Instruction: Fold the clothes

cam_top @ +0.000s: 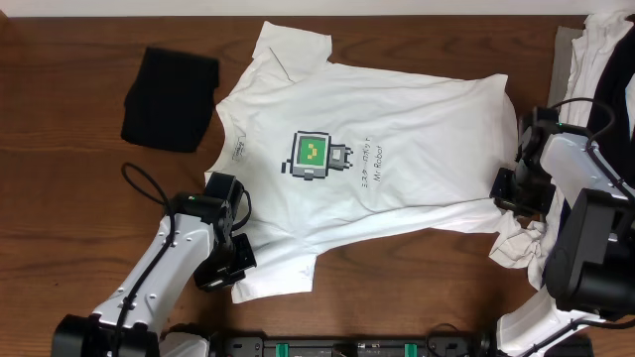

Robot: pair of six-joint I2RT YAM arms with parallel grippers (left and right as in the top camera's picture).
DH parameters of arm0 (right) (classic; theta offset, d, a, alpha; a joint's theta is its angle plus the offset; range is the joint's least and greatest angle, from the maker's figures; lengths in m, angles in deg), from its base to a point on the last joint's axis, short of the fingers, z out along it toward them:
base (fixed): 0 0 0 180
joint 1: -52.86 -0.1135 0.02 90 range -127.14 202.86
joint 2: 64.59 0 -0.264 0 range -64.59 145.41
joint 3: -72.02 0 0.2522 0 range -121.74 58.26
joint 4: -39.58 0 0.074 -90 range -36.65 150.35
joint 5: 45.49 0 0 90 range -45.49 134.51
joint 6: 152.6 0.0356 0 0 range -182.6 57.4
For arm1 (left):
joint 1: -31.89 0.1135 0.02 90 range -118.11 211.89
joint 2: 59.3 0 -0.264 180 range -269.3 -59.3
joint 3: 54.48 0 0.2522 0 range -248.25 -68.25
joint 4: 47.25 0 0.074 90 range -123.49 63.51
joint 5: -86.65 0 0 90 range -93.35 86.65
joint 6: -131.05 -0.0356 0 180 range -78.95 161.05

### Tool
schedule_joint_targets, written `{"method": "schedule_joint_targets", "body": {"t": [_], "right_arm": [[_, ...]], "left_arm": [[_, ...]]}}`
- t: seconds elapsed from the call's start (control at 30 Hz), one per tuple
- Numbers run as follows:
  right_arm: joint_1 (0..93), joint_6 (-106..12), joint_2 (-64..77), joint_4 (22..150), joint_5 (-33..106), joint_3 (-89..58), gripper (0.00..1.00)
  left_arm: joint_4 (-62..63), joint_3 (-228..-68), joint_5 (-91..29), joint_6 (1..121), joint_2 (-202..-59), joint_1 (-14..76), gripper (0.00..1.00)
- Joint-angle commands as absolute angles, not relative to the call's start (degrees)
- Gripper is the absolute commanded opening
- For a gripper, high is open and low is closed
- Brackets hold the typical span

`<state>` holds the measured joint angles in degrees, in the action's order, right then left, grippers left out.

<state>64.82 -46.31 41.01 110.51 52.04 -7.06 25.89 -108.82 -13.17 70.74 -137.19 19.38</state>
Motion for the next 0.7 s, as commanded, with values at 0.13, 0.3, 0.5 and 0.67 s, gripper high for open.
{"method": "schedule_joint_targets", "body": {"t": [0.13, 0.3, 0.5, 0.67], "right_arm": [[68.3, -46.3, 41.5, 111.3, 50.3, -8.0, 0.01], [69.3, -46.3, 41.5, 112.9, 50.2, -9.2, 0.01], [69.4, -46.3, 41.5, 115.3, 47.6, -11.5, 0.01], [69.3, -46.4, 41.5, 117.7, 47.2, -14.2, 0.01]], "left_arm": [[27.0, -110.0, -11.7, 69.8, -137.0, 19.7, 0.06], [29.5, -113.7, -11.6, 69.8, -137.0, 19.7, 0.06], [33.7, -121.1, -11.6, 69.8, -137.0, 19.7, 0.06], [35.3, -125.5, -11.6, 69.8, -137.0, 19.7, 0.06]]}}
